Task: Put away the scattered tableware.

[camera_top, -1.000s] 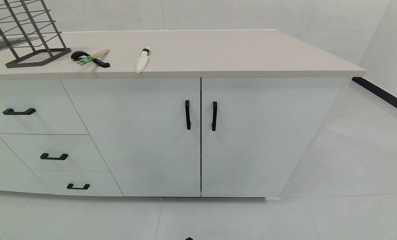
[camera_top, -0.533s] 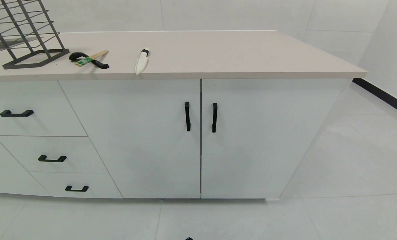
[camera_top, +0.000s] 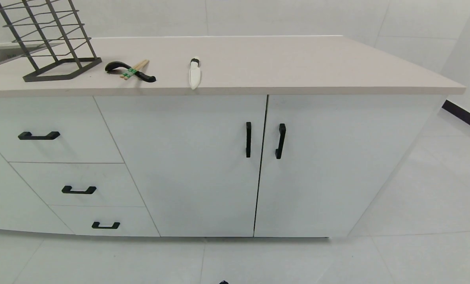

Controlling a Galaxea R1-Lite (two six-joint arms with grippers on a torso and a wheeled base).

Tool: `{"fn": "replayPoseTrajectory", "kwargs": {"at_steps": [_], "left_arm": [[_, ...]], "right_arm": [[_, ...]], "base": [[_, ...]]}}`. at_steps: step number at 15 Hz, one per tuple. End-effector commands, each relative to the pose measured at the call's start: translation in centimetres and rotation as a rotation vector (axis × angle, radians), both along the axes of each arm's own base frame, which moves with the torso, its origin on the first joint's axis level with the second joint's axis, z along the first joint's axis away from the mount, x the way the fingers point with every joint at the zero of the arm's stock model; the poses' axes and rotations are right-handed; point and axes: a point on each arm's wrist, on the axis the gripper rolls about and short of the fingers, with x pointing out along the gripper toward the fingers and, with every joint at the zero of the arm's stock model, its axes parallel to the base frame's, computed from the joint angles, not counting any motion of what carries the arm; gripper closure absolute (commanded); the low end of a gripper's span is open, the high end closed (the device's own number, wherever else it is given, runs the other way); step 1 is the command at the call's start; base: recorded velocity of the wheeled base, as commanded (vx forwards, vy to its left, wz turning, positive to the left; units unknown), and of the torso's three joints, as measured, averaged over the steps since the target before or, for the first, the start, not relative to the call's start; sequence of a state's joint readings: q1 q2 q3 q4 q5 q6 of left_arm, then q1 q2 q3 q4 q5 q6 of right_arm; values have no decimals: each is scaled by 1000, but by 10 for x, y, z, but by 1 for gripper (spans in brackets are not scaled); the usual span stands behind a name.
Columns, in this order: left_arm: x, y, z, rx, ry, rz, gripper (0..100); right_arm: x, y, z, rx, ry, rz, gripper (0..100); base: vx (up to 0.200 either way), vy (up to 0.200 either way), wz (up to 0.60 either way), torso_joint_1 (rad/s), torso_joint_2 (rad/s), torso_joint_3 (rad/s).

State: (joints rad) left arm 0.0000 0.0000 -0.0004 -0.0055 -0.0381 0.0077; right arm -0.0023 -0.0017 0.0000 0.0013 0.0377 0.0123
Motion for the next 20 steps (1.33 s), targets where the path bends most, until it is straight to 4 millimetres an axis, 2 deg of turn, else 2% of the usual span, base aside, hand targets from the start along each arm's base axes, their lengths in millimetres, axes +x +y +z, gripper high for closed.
{"fn": "replayPoseTrajectory", "kwargs": {"at_steps": [1,5,10,14,20], "left_arm": [[0,0,0,0,1,0,0],[0,0,0,-2,1,0,0],[0,0,0,-2,1,0,0],[0,0,0,-2,1,0,0],[0,0,0,0,1,1,0]], "right_arm": [[0,0,0,0,0,0,100],[0,0,0,0,0,1,100],[0,0,0,1,0,1,100],[0,0,0,0,0,1,100],[0,0,0,0,0,1,100]], "base": [[0,0,0,0,0,0],[0,0,0,0,0,0],[0,200,0,3,1,0],[0,0,0,0,0,0],[0,200,0,2,4,2]]}}
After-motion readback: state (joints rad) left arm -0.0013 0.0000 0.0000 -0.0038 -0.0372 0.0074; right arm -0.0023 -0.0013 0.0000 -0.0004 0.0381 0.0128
